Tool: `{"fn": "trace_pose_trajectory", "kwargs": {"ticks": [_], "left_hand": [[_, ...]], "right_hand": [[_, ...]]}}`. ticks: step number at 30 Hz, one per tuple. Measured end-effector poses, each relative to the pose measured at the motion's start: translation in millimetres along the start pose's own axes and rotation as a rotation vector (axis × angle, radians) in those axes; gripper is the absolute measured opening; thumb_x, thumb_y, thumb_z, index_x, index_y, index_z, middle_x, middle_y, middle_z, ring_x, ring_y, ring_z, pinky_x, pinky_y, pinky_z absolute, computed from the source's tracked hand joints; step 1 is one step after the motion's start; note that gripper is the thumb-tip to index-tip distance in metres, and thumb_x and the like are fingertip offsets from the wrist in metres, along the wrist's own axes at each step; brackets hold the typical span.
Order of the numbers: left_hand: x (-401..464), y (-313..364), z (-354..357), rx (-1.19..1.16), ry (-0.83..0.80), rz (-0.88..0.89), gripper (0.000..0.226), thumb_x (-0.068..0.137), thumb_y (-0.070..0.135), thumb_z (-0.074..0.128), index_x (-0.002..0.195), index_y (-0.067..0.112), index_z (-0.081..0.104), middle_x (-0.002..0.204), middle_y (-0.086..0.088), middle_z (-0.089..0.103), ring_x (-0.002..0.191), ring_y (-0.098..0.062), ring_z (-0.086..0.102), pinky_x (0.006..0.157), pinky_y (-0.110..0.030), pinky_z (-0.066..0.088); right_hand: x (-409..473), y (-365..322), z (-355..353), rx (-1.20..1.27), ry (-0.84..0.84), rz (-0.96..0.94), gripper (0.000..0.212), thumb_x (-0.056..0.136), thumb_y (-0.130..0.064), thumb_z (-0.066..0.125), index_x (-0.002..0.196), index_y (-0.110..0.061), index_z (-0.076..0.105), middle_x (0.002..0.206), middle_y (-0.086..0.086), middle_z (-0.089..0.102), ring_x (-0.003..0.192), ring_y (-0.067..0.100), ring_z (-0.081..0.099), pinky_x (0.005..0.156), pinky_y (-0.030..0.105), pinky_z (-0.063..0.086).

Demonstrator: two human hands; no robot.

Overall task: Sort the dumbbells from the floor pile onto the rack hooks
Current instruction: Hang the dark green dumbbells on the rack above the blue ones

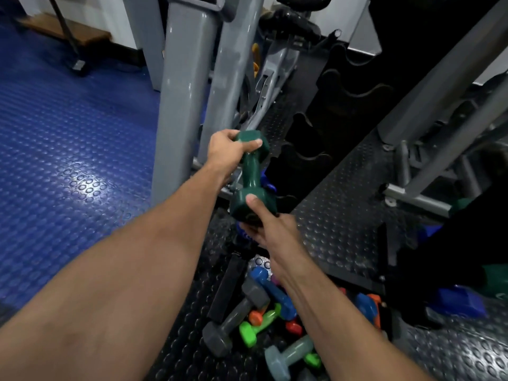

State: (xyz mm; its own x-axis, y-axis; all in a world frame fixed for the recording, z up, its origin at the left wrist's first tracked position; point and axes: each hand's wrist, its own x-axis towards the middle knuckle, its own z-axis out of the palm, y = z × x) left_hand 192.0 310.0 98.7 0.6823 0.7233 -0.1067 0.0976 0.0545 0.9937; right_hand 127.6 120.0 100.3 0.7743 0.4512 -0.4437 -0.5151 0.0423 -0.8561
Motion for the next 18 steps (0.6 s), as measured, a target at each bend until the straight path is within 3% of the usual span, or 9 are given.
{"fn": "trace_pose_trajectory", "kwargs": {"ticks": [4,7,9,13,18], "left_hand": [[13,10,13,-0.030,-0.019,0.022,0.044,0.076,0.027,0.087,0.108,0.002,0.072,0.094,-0.011,0.077,0.078,-0.018,0.075,0.080,-0.036,0.062],[19,19,17,-0.052,-0.035,-0.008,0.038,0.079,0.048,0.072,0.085,0.010,0.075,0.087,-0.008,0.076,0.082,-0.022,0.072,0.086,-0.042,0.059],[19,26,17,-0.058,-0.043,-0.028,0.042,0.078,0.053,0.064,0.081,0.012,0.072,0.083,-0.007,0.072,0.080,-0.023,0.068,0.089,-0.044,0.056],[11,30,28,-0.127,-0.149,-0.031,0.046,0.099,0.044,0.054,0.107,0.003,0.074,0.107,-0.013,0.076,0.101,-0.025,0.072,0.104,-0.046,0.052],[3,27,31,-0.184,-0.256,-0.089,0.053,0.105,0.045,0.044,0.134,0.003,0.061,0.131,-0.007,0.067,0.126,-0.019,0.060,0.119,-0.041,0.038]], "right_hand": [[0,-7,8,0.082,0.031,-0.017,0.019,0.090,-0.030,0.079,0.097,-0.013,0.075,0.099,0.008,0.081,0.102,0.028,0.077,0.083,0.031,0.064],[2,-14,5,0.133,0.060,-0.016,0.021,0.090,-0.032,0.079,0.095,-0.014,0.071,0.099,0.011,0.081,0.096,0.028,0.078,0.090,0.039,0.063],[3,-18,3,0.148,0.059,-0.023,0.024,0.090,-0.033,0.078,0.099,-0.012,0.072,0.102,0.012,0.080,0.097,0.028,0.078,0.089,0.039,0.063],[5,-17,-1,0.205,0.070,-0.016,0.027,0.091,-0.029,0.078,0.108,-0.010,0.069,0.113,0.013,0.078,0.109,0.029,0.074,0.087,0.036,0.064],[8,-11,-10,0.293,0.055,0.007,0.034,0.092,-0.026,0.077,0.115,-0.003,0.066,0.118,0.019,0.074,0.113,0.033,0.072,0.086,0.035,0.064]]}}
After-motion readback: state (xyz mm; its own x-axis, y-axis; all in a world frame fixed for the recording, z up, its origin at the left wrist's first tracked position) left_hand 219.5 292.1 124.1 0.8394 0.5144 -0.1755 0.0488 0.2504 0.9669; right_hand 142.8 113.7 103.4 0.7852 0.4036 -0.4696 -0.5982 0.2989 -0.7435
